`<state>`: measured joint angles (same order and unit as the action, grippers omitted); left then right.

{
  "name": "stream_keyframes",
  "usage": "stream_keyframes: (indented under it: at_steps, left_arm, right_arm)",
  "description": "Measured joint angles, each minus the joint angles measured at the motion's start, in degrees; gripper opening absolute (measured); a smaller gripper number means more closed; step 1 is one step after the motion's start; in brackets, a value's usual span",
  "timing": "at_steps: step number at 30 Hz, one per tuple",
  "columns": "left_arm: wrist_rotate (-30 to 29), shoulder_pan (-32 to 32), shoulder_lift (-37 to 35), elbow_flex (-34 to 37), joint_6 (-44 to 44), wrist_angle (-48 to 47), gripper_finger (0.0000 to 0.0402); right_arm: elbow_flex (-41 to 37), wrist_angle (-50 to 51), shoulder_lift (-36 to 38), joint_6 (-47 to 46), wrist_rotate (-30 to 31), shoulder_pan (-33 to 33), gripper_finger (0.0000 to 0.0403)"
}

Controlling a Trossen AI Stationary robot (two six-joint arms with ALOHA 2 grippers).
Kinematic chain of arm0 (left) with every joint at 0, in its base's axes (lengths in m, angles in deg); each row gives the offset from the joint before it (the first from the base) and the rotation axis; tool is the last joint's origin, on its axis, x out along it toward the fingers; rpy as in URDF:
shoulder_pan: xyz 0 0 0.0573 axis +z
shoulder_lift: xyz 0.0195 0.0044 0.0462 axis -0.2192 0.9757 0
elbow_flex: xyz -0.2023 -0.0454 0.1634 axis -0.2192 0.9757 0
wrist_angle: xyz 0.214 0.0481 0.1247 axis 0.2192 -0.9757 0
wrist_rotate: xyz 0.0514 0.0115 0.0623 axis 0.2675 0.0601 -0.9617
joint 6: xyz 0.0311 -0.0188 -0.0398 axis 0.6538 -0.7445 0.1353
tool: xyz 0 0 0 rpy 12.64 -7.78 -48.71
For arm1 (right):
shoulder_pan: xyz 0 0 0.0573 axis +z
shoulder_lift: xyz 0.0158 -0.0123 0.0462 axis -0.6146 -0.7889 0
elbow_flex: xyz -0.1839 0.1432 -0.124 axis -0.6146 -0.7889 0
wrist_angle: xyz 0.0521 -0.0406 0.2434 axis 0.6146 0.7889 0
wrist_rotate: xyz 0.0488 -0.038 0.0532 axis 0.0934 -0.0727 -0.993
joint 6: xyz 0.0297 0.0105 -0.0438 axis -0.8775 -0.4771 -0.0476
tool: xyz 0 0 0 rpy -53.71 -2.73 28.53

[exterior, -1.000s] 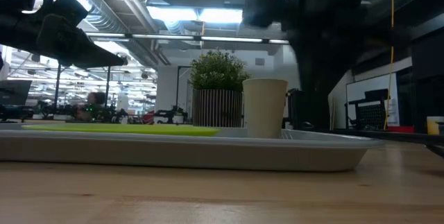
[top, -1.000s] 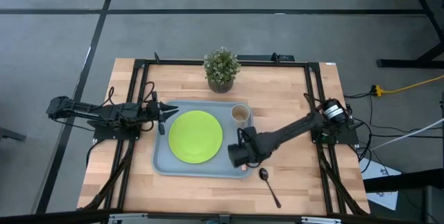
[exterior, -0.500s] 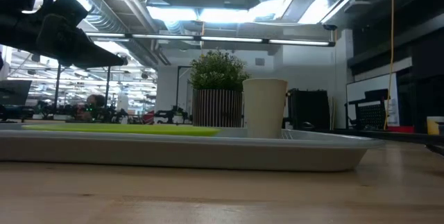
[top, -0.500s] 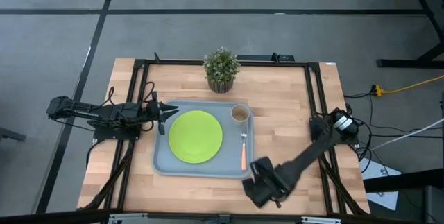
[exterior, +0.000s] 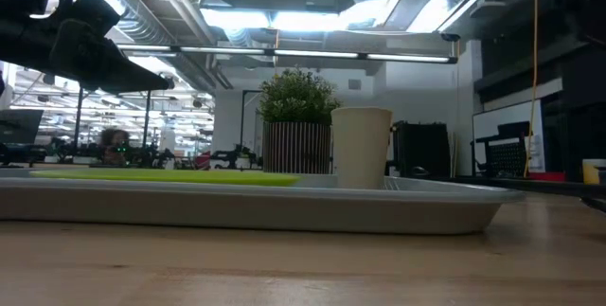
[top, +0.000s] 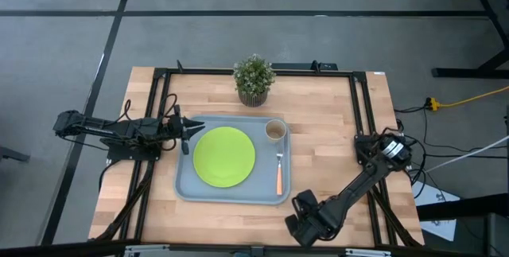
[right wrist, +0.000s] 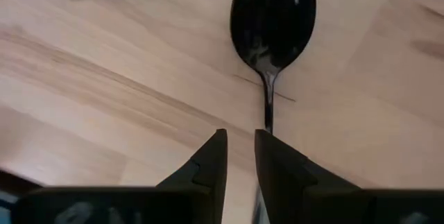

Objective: Pick and place plate/cup/fork/spoon on tray
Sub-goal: Put the black spoon on the gray serving tray to the left of the orange fork

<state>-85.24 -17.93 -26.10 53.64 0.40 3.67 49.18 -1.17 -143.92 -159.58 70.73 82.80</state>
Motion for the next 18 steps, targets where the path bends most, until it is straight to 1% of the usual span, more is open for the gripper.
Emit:
stream_keyframes:
  at_steps: [4, 18]
  left_arm:
    - [0.02, -0.01, 0.00, 0.02, 0.00, 0.00, 0.0053]
    - [0.01, 0.00, -0.01, 0.02, 0.00, 0.00, 0.0053]
  right_arm:
    - [0.02, 1.52, -0.75, 0.53, -0.02, -0.39, 0.0078]
    - [0.33, 1.94, -3.47, 1.56, -1.25, -0.54, 0.0078]
